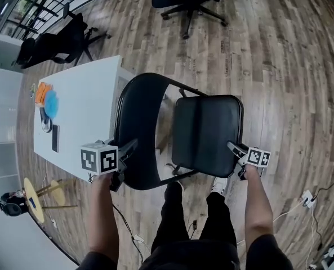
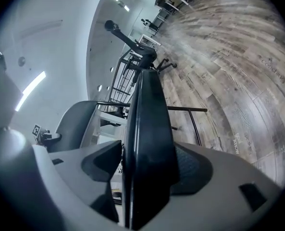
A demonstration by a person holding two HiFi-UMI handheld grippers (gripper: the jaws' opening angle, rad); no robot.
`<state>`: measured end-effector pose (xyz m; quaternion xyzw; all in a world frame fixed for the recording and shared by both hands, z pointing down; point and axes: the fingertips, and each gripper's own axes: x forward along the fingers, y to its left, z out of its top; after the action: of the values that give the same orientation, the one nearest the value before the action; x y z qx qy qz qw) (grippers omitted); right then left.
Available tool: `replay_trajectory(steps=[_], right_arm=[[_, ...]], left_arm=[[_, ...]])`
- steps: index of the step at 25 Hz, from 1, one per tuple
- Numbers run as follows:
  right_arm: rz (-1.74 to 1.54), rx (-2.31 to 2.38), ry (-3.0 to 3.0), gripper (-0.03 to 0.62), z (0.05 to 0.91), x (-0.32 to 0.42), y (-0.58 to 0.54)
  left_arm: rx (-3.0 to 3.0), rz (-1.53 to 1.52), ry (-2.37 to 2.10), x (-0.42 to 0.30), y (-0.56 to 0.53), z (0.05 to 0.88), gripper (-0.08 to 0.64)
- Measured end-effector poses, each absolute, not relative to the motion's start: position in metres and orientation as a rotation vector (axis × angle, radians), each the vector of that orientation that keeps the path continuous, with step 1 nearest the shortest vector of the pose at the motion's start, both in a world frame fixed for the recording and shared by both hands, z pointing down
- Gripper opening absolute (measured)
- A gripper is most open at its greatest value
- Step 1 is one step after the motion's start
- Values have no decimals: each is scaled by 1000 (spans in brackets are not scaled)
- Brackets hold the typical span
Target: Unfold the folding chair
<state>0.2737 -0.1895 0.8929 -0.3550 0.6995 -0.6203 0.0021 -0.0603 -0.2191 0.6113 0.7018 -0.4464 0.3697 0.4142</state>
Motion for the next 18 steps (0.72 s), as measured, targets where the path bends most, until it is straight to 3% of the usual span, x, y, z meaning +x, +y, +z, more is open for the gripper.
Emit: replay_trajectory(steps=[18], right_arm=[[-1969, -1028, 2148, 298, 997, 345, -190]], left_arm=[[1772, 974, -1157, -38, -231, 674, 133]])
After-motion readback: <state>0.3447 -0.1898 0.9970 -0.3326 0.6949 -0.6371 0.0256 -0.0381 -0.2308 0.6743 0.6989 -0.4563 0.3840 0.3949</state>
